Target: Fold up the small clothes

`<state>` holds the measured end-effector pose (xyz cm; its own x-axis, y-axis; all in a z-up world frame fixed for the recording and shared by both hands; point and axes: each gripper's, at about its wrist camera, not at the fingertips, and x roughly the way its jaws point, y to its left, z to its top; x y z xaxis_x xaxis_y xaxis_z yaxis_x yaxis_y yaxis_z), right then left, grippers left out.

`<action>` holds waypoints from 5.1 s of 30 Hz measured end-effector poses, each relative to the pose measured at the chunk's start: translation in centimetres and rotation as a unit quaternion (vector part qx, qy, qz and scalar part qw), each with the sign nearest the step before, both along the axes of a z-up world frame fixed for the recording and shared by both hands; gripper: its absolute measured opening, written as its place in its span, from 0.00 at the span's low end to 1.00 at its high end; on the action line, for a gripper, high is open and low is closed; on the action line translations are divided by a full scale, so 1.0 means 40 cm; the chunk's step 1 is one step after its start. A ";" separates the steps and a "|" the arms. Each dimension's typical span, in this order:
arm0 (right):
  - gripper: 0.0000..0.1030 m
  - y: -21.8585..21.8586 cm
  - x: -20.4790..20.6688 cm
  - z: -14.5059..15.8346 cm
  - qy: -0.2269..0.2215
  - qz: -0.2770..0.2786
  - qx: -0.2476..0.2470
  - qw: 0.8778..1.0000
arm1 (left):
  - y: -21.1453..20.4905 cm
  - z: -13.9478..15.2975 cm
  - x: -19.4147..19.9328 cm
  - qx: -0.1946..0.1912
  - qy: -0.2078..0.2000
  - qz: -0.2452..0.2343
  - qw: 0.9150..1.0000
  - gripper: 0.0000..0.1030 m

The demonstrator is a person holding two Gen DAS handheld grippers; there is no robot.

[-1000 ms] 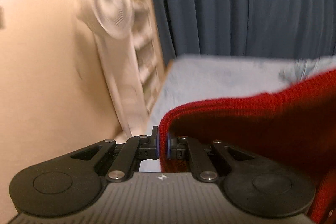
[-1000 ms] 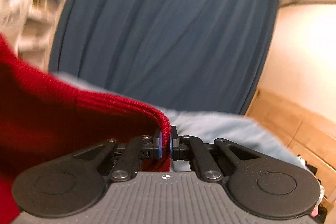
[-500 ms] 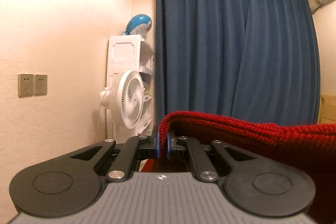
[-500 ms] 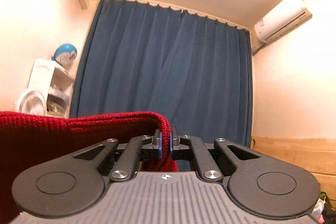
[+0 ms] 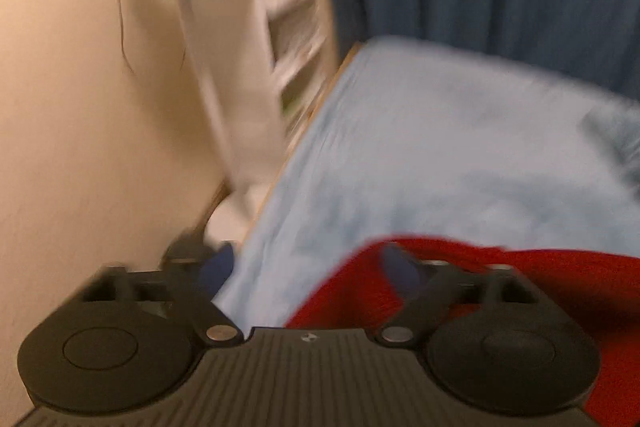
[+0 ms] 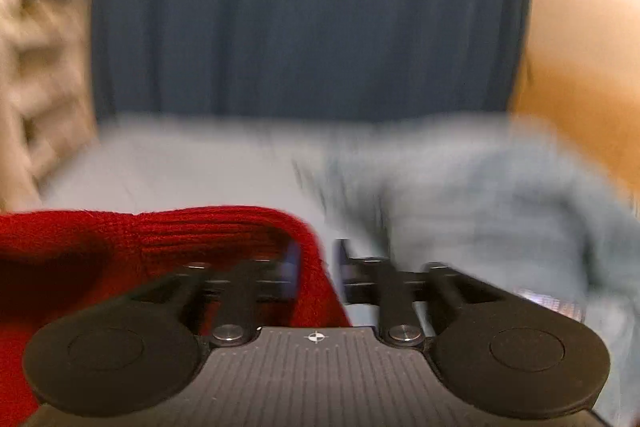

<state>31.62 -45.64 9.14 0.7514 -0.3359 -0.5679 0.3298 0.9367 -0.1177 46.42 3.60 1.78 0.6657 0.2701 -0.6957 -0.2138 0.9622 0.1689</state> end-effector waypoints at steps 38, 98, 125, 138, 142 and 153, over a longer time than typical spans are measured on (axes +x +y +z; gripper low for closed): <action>0.55 -0.015 -0.555 -0.619 0.238 0.025 0.328 0.914 | 0.054 -0.257 -0.708 -0.114 0.125 -0.009 0.986 0.96; 0.68 0.258 -0.438 -0.428 0.157 0.028 0.282 0.946 | -0.405 -0.012 -0.001 -0.343 0.170 -0.253 0.889 0.81; 0.74 0.186 -0.011 -0.448 0.052 0.020 0.311 0.949 | 0.174 -0.193 -0.426 -0.219 0.125 -0.008 0.968 1.00; 0.16 0.275 0.206 -0.468 0.040 0.097 0.243 0.964 | 0.209 -0.295 -0.452 -0.245 0.133 0.026 0.960 1.00; 0.16 0.230 0.173 -0.321 -0.046 0.123 0.237 0.963 | 0.181 -0.295 -0.419 -0.255 0.122 0.024 0.959 1.00; 0.45 0.123 0.200 -0.574 0.093 -0.022 0.221 0.971 | 0.129 -0.287 -0.430 -0.204 0.129 -0.006 0.970 1.00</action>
